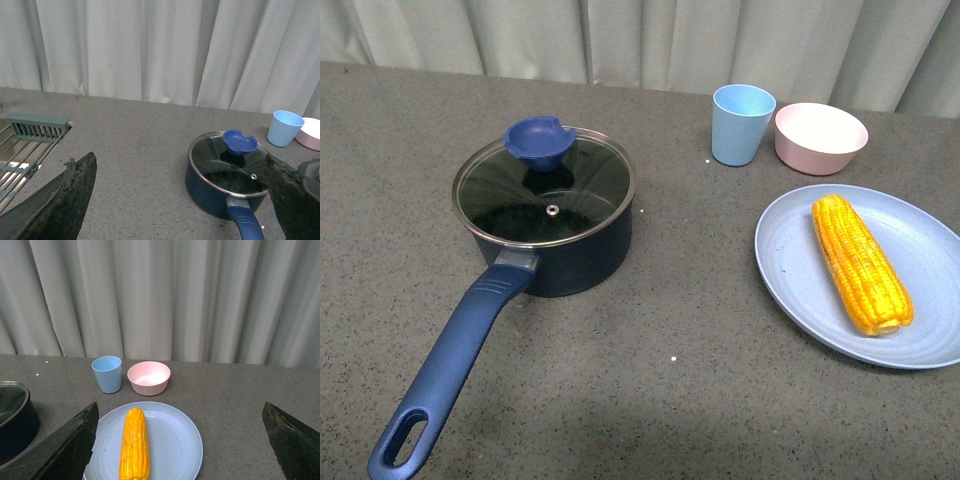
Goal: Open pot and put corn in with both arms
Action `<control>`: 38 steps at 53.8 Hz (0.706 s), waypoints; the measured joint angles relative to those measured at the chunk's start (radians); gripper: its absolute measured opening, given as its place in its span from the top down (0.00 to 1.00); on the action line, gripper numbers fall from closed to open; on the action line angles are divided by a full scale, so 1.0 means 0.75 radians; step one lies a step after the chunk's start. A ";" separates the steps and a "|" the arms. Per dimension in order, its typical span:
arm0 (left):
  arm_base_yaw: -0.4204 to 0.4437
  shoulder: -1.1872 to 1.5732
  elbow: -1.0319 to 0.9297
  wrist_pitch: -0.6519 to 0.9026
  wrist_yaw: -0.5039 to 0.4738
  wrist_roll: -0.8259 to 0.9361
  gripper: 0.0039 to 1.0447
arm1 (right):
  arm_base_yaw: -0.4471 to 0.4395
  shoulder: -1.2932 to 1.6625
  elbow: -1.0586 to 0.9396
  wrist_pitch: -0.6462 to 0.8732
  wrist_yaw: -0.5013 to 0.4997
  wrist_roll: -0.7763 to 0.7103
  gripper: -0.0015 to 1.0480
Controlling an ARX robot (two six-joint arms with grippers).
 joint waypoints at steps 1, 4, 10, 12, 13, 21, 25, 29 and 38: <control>0.000 0.000 0.000 0.000 0.000 0.000 0.06 | 0.000 0.000 0.000 0.000 0.000 0.000 0.09; 0.000 0.000 0.000 0.000 0.000 0.000 0.06 | 0.000 0.000 0.000 0.000 0.000 0.000 0.09; 0.000 0.000 0.000 0.000 0.000 0.000 0.06 | 0.000 0.000 0.000 0.000 0.000 0.000 0.09; 0.000 0.000 0.000 0.000 0.000 0.000 0.06 | 0.000 0.000 0.000 0.000 0.000 0.000 0.09; 0.000 0.000 0.000 0.000 0.000 0.000 0.06 | 0.000 0.000 0.000 0.000 0.000 0.000 0.09; -0.053 0.139 0.048 -0.134 -0.323 -0.114 0.06 | 0.000 0.000 0.000 0.000 0.001 0.000 0.09; -0.027 0.290 0.048 -0.047 -0.394 -0.165 0.06 | 0.000 0.000 0.000 0.000 0.000 0.000 0.09; -0.001 0.457 0.049 0.136 -0.364 -0.198 0.06 | 0.000 0.000 0.000 0.000 0.000 0.000 0.09; 0.031 1.005 0.098 0.682 -0.269 -0.243 0.06 | 0.000 0.000 0.000 0.000 0.000 0.000 0.09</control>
